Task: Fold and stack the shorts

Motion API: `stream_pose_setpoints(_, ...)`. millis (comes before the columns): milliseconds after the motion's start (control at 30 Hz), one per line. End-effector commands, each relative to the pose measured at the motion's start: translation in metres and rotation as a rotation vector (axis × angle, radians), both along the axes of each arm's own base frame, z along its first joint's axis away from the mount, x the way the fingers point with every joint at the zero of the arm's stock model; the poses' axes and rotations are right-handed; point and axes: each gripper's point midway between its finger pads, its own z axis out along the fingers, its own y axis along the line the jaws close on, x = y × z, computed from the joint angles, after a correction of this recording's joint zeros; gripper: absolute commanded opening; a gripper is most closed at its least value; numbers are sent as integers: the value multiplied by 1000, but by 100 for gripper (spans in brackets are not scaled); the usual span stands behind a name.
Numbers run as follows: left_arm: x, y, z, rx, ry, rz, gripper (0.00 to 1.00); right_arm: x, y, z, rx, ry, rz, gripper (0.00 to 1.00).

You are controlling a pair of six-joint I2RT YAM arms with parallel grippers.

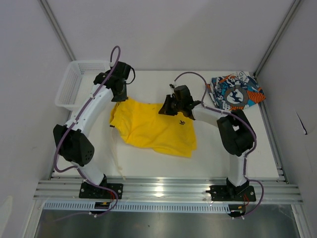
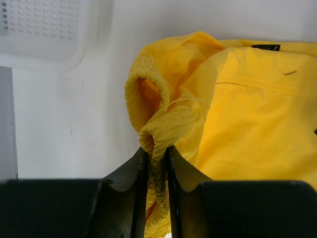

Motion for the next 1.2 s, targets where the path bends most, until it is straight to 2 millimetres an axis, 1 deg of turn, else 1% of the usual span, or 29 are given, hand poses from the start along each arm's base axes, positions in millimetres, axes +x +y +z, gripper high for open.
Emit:
stream_pose_setpoints(0, 2, 1, 31, 7, -80, -3, 21, 17, 44, 14, 178, -22, 75, 0)
stream_pose_setpoints(100, 2, -2, 30, 10, -80, -9, 21, 25, 62, 9, 220, -24, 83, 0)
stream_pose_setpoints(133, 2, -3, 29, 10, -80, -10, 21, 30, 72, 4, 243, -23, 86, 0)
stream_pose_setpoints(233, 1, -4, 29, 16, -74, -16, 21, 38, 85, -2, 294, -31, 79, 0)
stream_pose_setpoints(333, 0, -8, 30, 20, -74, -21, 21, 43, 93, -10, 320, -29, 74, 0)
stream_pose_setpoints(400, -1, -10, 31, 22, -73, -26, 21, 47, 95, -16, 311, -21, 46, 0)
stream_pose_setpoints(500, -1, -14, 30, 29, -67, -31, 21, 55, 94, -34, 276, -5, -9, 0)
stream_pose_setpoints(567, -2, -17, 30, 40, -56, -30, 21, 58, 90, -50, 237, 21, -55, 0)
stream_pose_setpoints(600, -2, -18, 31, 42, -57, -33, 21, 61, 89, -54, 224, 20, -89, 0)
stream_pose_setpoints(667, -3, -23, 34, 41, -59, -40, 21, 60, 88, -69, 197, 46, -113, 0)
stream_pose_setpoints(700, -2, -27, 37, 31, -69, -41, 21, 57, 91, -73, 191, 53, -109, 0)
stream_pose_setpoints(733, -2, -30, 36, 24, -67, -46, 21, 55, 92, -78, 181, 65, -111, 0)
stream_pose_setpoints(800, -3, -42, 36, 2, -63, -70, 21, 51, 96, -88, 160, 80, -116, 0)
stream_pose_setpoints(833, -4, -51, 36, -9, -65, -85, 21, 50, 96, -91, 155, 84, -121, 0)
stream_pose_setpoints(900, -3, -62, 30, -21, -51, -97, 21, 45, 102, -95, 151, 93, -113, 0)
stream_pose_setpoints(1000, -5, -79, 18, -43, -12, -99, 20, 43, 105, -95, 148, 93, -112, 0)
stream_pose_setpoints(1033, -4, -85, 19, -61, -14, -102, 20, 43, 104, -95, 147, 91, -114, 0)
stream_pose_setpoints(1100, -4, -94, 10, -94, 9, -94, 20, 43, 104, -93, 140, 88, -117, 0)
stream_pose_setpoints(1167, -2, -104, 11, -133, 8, -96, 20, 43, 102, -88, 138, 76, -125, 0)
